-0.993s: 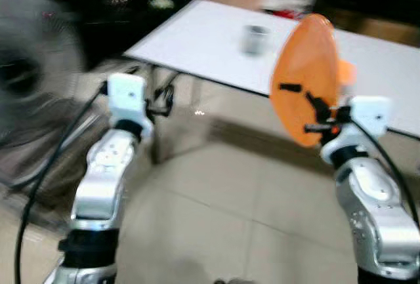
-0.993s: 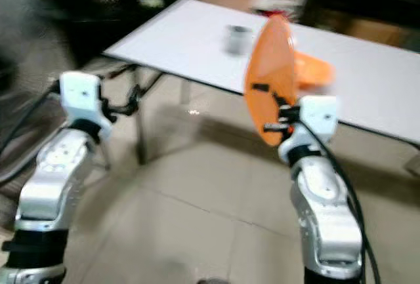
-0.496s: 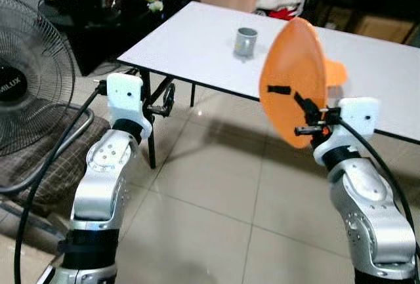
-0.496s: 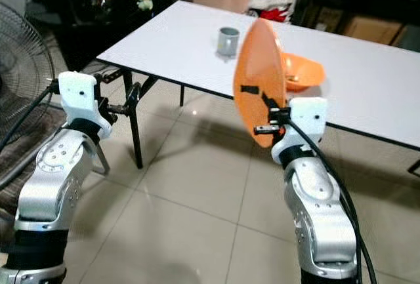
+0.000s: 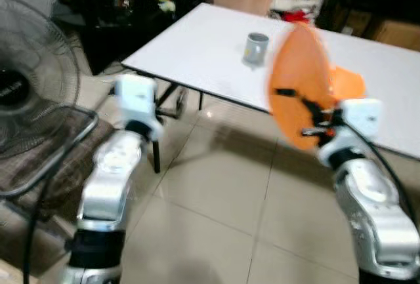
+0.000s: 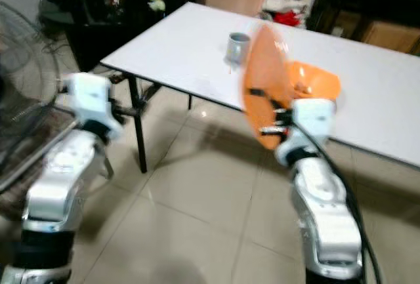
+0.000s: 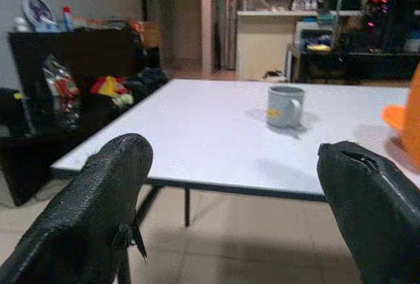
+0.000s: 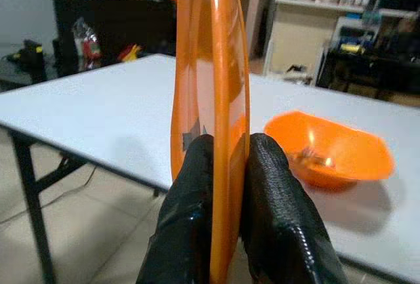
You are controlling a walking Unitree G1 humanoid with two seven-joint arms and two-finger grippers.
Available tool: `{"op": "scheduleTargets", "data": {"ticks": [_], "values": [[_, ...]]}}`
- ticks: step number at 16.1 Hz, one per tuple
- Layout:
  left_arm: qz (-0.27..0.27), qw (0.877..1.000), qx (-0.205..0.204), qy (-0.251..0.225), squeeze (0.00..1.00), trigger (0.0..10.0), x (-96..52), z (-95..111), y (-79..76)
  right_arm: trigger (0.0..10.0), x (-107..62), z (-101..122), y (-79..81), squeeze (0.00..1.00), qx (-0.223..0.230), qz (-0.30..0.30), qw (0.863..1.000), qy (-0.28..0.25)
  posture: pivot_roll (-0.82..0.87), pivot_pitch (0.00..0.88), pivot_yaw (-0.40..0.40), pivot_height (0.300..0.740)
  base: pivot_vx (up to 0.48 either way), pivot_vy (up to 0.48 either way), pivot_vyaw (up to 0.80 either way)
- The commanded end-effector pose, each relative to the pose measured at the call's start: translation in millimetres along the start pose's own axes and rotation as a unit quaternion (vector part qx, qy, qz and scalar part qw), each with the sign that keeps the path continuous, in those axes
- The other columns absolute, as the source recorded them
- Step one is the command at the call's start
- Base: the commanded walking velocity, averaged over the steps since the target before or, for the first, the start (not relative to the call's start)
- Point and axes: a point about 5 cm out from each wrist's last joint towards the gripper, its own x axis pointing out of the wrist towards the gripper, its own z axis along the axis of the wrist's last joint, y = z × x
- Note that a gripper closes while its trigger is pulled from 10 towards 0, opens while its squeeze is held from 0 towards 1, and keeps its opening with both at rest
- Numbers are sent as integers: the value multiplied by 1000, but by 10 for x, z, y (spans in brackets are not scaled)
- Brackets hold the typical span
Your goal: Setting the table
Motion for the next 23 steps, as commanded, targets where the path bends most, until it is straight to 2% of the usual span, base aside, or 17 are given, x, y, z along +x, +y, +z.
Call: {"op": "scheduleTargets", "data": {"ticks": [1, 23], "values": [[12, 1000, 9, -4, 0, 10000, -14, 28, 83, 10000, 5, 141, 82, 0, 2, 20, 999, -36, 25, 0, -56, 740, 311, 0, 0], [4, 1000, 14, -6, 0, 10000, 17, 37, 77, 10000, 32, 154, 111, 0, -9, 31, 999, -44, 28, 0, -56, 740, 300, 0, 0]]}}
